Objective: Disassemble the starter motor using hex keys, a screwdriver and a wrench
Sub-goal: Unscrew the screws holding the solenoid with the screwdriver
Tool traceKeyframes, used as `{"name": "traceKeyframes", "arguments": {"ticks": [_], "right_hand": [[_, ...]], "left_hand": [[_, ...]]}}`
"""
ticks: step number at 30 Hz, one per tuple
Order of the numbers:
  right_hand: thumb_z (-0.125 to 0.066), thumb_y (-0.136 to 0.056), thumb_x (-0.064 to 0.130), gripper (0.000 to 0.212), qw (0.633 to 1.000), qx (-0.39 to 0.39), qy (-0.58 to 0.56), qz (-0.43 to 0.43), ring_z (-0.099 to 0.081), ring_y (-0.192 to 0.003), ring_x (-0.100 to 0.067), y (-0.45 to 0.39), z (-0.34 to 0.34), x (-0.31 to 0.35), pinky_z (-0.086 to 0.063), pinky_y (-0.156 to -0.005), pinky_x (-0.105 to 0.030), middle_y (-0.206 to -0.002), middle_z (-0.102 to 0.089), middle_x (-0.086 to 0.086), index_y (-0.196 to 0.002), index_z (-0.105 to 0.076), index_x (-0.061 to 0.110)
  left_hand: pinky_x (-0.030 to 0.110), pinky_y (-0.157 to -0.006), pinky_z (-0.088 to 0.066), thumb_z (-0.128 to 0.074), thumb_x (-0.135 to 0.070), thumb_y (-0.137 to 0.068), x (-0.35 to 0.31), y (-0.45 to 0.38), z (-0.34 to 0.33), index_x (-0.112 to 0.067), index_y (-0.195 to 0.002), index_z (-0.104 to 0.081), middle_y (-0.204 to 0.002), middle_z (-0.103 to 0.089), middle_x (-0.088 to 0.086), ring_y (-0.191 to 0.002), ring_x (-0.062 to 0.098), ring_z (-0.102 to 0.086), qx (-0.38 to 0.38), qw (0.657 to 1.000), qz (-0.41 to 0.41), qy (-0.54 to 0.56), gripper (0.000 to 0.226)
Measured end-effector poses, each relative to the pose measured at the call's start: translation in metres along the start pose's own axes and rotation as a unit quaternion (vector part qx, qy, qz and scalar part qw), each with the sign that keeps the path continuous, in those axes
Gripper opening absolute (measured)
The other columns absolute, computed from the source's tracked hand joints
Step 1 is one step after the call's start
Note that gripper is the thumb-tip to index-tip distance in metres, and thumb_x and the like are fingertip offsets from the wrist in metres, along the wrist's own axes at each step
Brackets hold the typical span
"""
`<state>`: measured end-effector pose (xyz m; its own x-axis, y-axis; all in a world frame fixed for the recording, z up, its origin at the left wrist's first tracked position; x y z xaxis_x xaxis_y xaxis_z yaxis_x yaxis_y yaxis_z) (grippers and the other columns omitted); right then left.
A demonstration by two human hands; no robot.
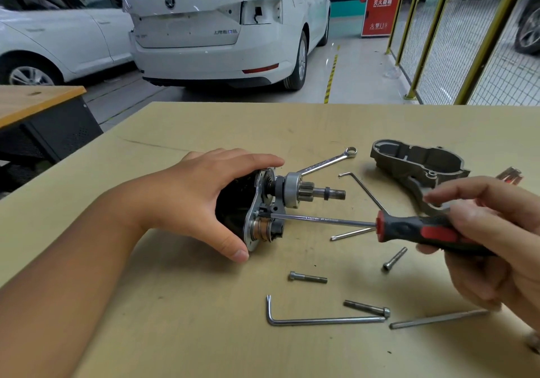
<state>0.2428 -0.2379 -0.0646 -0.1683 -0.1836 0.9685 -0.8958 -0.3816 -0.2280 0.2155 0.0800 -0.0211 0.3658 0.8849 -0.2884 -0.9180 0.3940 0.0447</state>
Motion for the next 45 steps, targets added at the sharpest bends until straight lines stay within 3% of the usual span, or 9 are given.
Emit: {"name": "traceKeyframes", "arguments": {"ticks": [5,11,18,22,25,29,34,40,45], "right_hand": [[-0.098,-0.062,0.035,0.071,1.0,0.013,0.016,-0.011,-0.059,-0.064,-0.021,0.0,0.0,-0.001,-0.046,-0.054,-0.033,-0.106,-0.07,-0.02,-0.12,-0.065,0.012],[-0.082,-0.079,0.057,0.066,0.999,-0.027,0.045,-0.007,-0.047,-0.039,-0.028,0.002,0.0,0.001,-0.043,-0.042,-0.038,-0.077,-0.065,-0.022,-0.118,-0.066,0.007],[-0.099,-0.055,0.049,0.075,0.993,-0.014,0.118,-0.012,-0.066,-0.062,-0.019,0.01,-0.01,0.011,-0.057,-0.059,-0.032,-0.096,-0.073,-0.009,-0.114,-0.07,0.015],[-0.084,-0.064,0.073,0.074,0.995,-0.032,0.089,-0.041,-0.055,-0.043,-0.031,0.01,-0.014,0.011,-0.046,-0.042,-0.034,-0.086,-0.071,-0.011,-0.114,-0.069,0.021],[-0.094,-0.059,0.058,0.067,0.997,-0.02,0.062,-0.037,-0.046,-0.042,-0.028,0.009,-0.014,0.015,-0.04,-0.044,-0.032,-0.082,-0.066,-0.017,-0.106,-0.068,0.017],[-0.102,-0.048,0.043,0.067,0.998,-0.017,0.049,-0.029,-0.063,-0.063,-0.021,0.011,-0.017,0.02,-0.05,-0.052,-0.027,-0.094,-0.074,-0.017,-0.1,-0.069,0.018],[-0.086,-0.057,0.072,0.073,0.997,-0.05,0.026,-0.045,-0.043,-0.039,-0.029,0.012,-0.019,0.019,-0.038,-0.043,-0.027,-0.077,-0.068,-0.027,-0.102,-0.069,0.018],[-0.103,-0.038,0.035,0.071,0.997,-0.036,0.002,-0.062,-0.055,-0.058,-0.024,0.012,-0.023,0.021,-0.048,-0.051,-0.027,-0.09,-0.072,-0.017,-0.1,-0.071,0.017],[-0.089,-0.047,0.073,0.077,0.994,-0.04,-0.003,-0.101,-0.052,-0.044,-0.033,0.014,-0.028,0.021,-0.044,-0.042,-0.029,-0.083,-0.068,-0.029,-0.102,-0.075,0.021]], "left_hand": [[0.043,-0.119,-0.032,-0.081,-0.084,-0.045,0.002,0.0,-0.001,-0.07,-0.15,-0.021,-0.143,-0.037,-0.044,-0.136,-0.01,-0.036,0.0,1.0,0.002,0.001,0.121],[0.045,-0.119,-0.033,-0.08,-0.086,-0.045,0.003,0.0,0.0,-0.071,-0.149,-0.021,-0.144,-0.037,-0.043,-0.137,-0.009,-0.036,-0.004,1.0,0.0,0.002,0.121],[0.04,-0.118,-0.03,-0.081,-0.084,-0.045,0.002,0.0,-0.001,-0.071,-0.149,-0.02,-0.144,-0.037,-0.043,-0.137,-0.01,-0.035,-0.007,1.0,-0.003,-0.007,0.121],[0.04,-0.118,-0.03,-0.081,-0.084,-0.045,0.002,-0.001,0.0,-0.071,-0.149,-0.02,-0.144,-0.036,-0.043,-0.137,-0.011,-0.034,-0.007,1.0,-0.003,-0.007,0.121],[0.037,-0.117,-0.03,-0.081,-0.084,-0.046,0.001,-0.001,-0.001,-0.072,-0.149,-0.019,-0.143,-0.036,-0.044,-0.135,-0.013,-0.033,-0.007,1.0,-0.008,-0.01,0.121],[0.032,-0.116,-0.027,-0.08,-0.084,-0.045,0.0,0.0,0.0,-0.075,-0.146,-0.017,-0.142,-0.034,-0.046,-0.134,-0.017,-0.029,-0.008,1.0,-0.01,-0.008,0.12],[0.034,-0.116,-0.029,-0.081,-0.083,-0.044,0.001,0.0,0.0,-0.074,-0.146,-0.019,-0.142,-0.034,-0.047,-0.134,-0.018,-0.029,-0.009,1.0,-0.01,-0.001,0.12],[0.046,-0.116,-0.036,-0.082,-0.085,-0.044,0.003,-0.002,-0.001,-0.069,-0.149,-0.027,-0.146,-0.04,-0.04,-0.137,-0.007,-0.039,-0.025,0.999,-0.025,0.001,0.12],[0.044,-0.11,-0.046,-0.089,-0.076,-0.042,0.004,-0.003,0.001,-0.061,-0.147,-0.041,-0.141,-0.053,-0.029,-0.133,0.005,-0.051,-0.057,0.997,-0.054,0.027,0.116]]}}
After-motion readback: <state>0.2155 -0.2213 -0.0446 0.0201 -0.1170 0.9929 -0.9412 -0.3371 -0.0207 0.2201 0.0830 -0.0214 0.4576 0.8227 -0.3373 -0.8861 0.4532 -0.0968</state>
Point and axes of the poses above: each hand's wrist, its own y-axis away from the middle knuckle, its own z-axis out of the back of the hand, x = y × z, the point moved 8 cm from there along -y, towards the middle knuckle
